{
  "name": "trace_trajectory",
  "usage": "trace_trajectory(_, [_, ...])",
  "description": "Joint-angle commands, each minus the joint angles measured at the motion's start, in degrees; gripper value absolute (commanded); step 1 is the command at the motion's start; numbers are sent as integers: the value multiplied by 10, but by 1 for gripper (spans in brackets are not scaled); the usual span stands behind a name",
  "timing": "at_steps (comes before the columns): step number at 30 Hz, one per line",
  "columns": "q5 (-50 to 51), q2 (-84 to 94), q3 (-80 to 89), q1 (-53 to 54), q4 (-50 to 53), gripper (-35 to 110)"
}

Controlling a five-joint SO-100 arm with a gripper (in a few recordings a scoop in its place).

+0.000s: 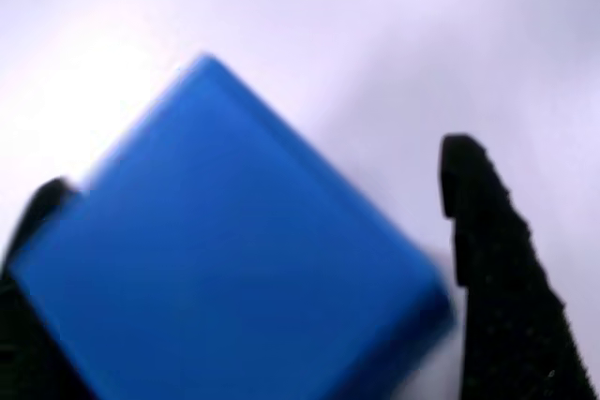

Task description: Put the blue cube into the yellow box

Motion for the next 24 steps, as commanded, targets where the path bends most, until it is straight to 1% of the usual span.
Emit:
trace_trajectory(1, [-3, 32, -48, -11, -1, 30])
trace_trajectory(6, [-7, 26, -51, -10, 2, 21])
trace_trajectory(15, [-19, 30, -49, -2, 9, 16])
trace_trajectory(24, [-24, 149, -48, 44, 96, 15])
